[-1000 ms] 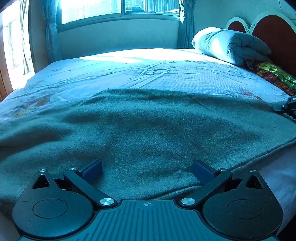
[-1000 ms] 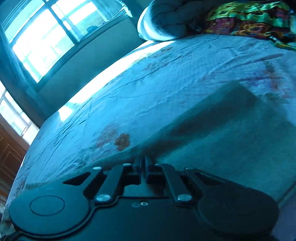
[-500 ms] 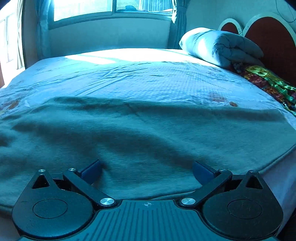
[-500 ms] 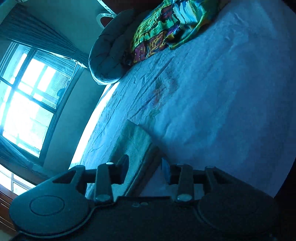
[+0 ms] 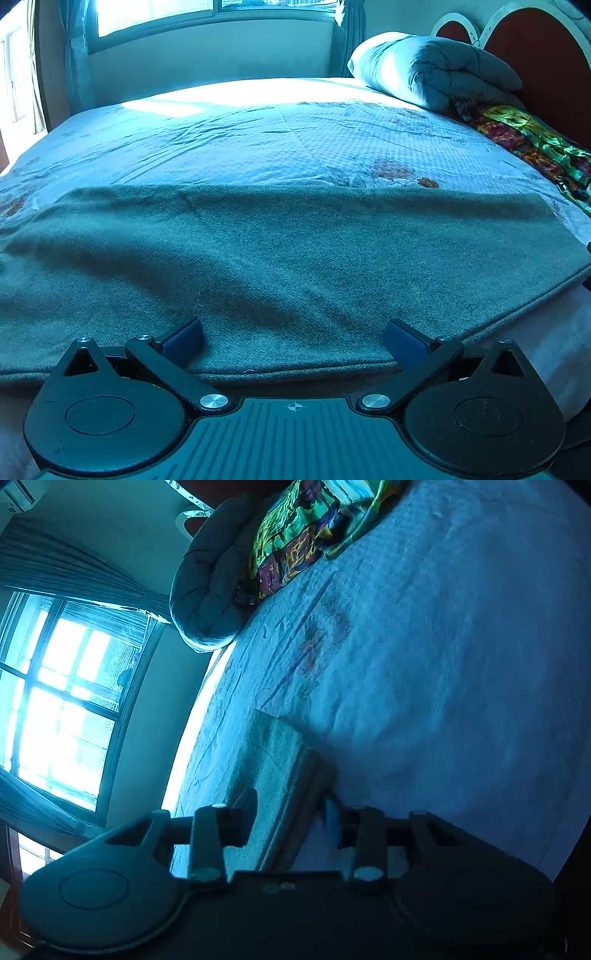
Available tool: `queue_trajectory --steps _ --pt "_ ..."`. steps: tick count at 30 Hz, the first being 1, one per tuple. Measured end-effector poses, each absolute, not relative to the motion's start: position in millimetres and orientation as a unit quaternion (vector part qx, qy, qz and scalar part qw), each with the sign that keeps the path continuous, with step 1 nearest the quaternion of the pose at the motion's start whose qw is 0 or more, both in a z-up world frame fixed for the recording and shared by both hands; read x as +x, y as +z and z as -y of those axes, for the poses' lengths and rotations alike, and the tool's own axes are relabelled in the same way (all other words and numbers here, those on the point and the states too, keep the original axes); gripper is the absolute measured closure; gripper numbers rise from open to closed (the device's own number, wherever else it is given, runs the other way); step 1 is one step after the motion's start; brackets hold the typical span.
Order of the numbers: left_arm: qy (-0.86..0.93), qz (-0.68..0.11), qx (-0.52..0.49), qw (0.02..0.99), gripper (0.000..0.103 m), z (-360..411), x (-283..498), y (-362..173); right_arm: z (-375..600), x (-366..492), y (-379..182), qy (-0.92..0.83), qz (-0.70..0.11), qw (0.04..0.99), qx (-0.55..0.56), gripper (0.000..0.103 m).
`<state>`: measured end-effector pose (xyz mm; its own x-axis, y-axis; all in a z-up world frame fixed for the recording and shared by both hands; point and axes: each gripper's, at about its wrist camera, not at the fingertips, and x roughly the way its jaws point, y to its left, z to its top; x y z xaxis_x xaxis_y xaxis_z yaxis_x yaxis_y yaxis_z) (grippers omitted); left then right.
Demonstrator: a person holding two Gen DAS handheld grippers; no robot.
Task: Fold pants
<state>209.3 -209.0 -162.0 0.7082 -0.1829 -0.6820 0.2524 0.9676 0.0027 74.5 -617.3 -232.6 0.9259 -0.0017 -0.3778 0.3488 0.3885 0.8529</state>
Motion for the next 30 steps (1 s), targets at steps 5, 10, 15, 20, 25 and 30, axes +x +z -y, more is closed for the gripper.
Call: queue_trajectory --steps 5,10,15,20,25,30 --pt "-0.116 -0.364 0.056 0.922 0.0 219.1 203.6 -160.7 618.1 77.8 -233.9 -0.111 -0.158 0.82 0.539 0.073" --pt "-0.118 -0.365 0.052 0.922 0.0 217.7 205.0 -164.6 618.0 81.5 -236.4 -0.116 -0.162 0.823 0.533 0.08" --pt "-0.116 -0.359 0.054 0.925 0.0 218.5 202.9 -167.7 618.5 82.2 -237.5 -0.119 -0.168 0.826 0.525 0.088" --pt "-0.117 -0.352 0.023 0.928 0.0 211.9 198.6 -159.6 617.6 82.6 -236.3 -0.119 -0.17 0.828 0.52 0.088" --pt "-0.124 -0.355 0.037 0.926 0.0 218.4 197.4 -165.6 617.1 81.6 -237.6 -0.119 -0.169 0.828 0.521 0.088" --pt "-0.122 -0.355 0.047 0.926 0.0 222.8 198.9 -170.4 617.3 81.3 -237.0 -0.117 -0.165 0.83 0.52 0.088"
